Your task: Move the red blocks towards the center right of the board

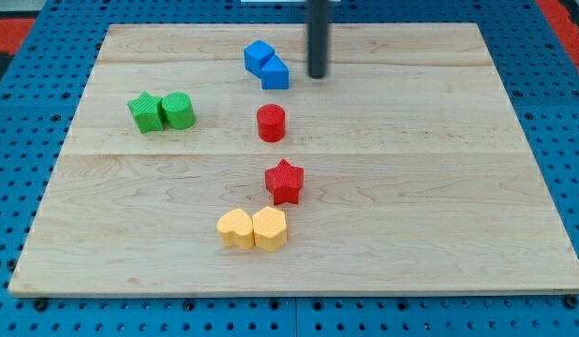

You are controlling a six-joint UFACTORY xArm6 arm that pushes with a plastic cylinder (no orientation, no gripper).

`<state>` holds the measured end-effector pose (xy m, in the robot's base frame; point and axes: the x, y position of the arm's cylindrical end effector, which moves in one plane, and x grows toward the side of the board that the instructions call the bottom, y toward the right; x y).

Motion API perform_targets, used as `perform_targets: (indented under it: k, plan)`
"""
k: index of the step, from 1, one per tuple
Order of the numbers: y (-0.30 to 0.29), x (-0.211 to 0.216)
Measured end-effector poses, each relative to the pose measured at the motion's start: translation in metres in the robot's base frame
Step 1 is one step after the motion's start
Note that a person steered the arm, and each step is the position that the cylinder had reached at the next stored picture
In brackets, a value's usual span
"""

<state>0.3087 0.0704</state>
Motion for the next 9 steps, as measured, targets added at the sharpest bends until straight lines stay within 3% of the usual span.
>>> perform_targets:
  k: [2, 6, 7, 8, 9]
  plan:
    - [-0.028, 0.111]
    - [-0.214, 0.091]
    - [-0.193, 0.059]
    - [-0.161, 0.055]
    - [-0.038, 0.064]
